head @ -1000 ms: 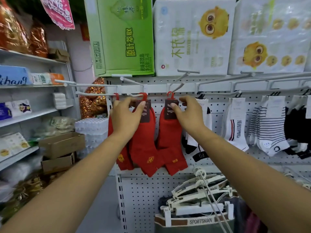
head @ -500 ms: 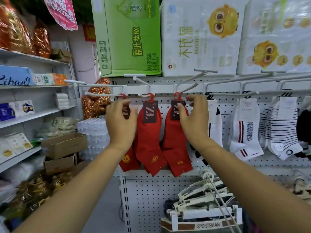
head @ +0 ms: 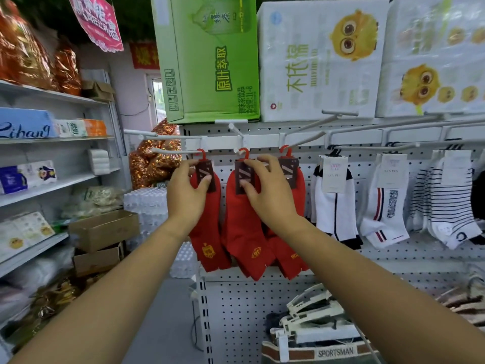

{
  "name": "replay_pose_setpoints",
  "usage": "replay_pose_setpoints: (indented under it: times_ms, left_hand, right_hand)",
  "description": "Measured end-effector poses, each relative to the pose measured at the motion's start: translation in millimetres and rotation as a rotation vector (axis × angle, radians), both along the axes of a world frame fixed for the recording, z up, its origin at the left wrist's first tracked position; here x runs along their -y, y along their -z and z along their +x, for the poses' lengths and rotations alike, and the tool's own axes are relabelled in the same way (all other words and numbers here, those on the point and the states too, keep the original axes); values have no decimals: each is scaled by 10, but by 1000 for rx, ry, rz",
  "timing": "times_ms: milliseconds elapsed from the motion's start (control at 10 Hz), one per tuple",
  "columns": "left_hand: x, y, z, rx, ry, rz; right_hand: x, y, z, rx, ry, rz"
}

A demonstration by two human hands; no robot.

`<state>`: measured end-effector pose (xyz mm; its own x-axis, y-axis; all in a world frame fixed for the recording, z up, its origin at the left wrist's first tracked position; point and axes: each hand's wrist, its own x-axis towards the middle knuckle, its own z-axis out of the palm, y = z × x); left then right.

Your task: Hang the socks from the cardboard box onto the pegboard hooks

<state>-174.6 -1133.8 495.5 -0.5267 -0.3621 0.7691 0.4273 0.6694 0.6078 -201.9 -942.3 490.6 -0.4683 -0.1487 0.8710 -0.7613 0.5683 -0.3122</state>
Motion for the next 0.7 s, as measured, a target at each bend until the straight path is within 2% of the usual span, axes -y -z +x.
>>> replay_pose_setpoints:
  times_ms: [300,400,500,600,700]
  left_hand:
    - [-26,67,-20,-10,-99,-45]
    - [-70,145,72,-62,-169,-145]
    - [-168,204,207,-99,-139,-191]
    - [-357,212,406,-96,-87,-206]
    - [-578,409,797,-54,10,-136]
  right_hand:
    - [-97,10,-14,-15,17,43]
    - [-229,58,3,-26,59,102]
    - [-378,118,54,6,57,169]
    - [-544,102,160,56,55,117]
    - [-666,231,530,111,40,-129]
